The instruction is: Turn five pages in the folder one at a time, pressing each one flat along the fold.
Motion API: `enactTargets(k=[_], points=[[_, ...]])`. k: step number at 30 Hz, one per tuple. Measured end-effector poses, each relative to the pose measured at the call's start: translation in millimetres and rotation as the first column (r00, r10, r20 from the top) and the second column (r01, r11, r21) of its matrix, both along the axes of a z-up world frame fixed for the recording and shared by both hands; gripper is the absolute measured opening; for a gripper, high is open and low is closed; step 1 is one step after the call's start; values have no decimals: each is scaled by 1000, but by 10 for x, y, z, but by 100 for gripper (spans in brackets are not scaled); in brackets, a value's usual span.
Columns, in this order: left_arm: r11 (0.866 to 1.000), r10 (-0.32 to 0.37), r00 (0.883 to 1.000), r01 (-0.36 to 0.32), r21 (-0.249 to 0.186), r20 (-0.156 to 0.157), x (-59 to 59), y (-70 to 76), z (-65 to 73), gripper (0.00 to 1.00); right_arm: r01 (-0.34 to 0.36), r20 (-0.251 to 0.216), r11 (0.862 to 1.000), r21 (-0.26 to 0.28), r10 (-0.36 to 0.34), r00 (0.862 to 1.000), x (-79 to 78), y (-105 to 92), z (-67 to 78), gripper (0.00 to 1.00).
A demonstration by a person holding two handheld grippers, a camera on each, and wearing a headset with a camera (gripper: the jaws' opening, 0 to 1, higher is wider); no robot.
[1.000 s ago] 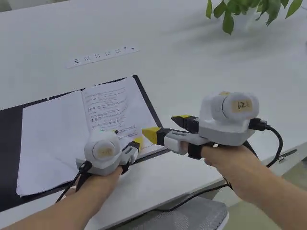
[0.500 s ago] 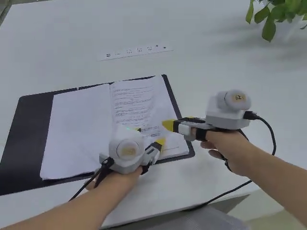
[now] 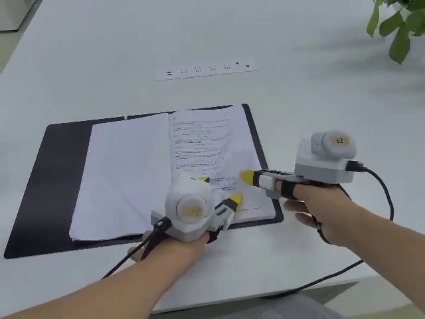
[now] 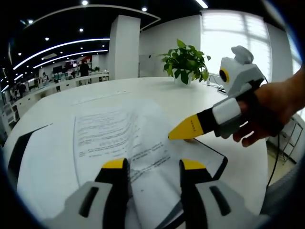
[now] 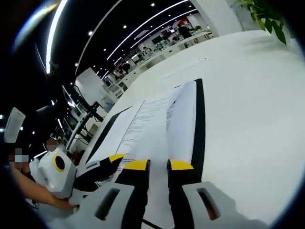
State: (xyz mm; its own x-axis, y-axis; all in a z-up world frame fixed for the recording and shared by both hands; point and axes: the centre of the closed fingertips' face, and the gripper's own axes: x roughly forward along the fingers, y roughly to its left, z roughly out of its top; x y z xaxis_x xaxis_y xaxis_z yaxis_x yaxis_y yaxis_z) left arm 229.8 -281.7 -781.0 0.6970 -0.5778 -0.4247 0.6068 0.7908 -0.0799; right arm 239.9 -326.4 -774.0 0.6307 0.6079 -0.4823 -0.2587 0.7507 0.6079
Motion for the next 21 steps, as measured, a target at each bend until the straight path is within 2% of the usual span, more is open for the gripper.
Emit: enactTargets(k=[4, 8, 10, 14, 17, 19, 21], points=[[1000, 1, 1000, -1, -1, -1, -9, 2, 1, 43, 44, -35, 996, 71, -42, 999, -19, -42, 25, 8], [1000, -5, 1000, 5, 3, -7, -18, 1, -1, 43, 96, -90, 981, 168, -81, 993, -56, -68, 42, 4], [1000, -11, 1000, 11, 7, -11, -29, 1, 1, 43, 98, -92, 980, 173, -84, 992, -79, -82, 37, 2], [1000, -16, 1000, 17, 12, -22, -65, 16, 8, 43, 130, -116, 969, 212, -107, 987, -149, -90, 57, 0], [1000, -21, 999, 21, 8, -38, -92, 23, 18, 43, 158, -128, 965, 209, -133, 983, -195, -104, 83, 0], [1000, -27, 998, 28, 3, -59, -127, 32, 37, 43, 186, -136, 954, 233, -157, 978, -197, -124, 132, 0], [999, -43, 995, 44, 10, -85, -194, 48, 48, 44, 192, -133, 954, 230, -165, 977, -215, -136, 183, 0]])
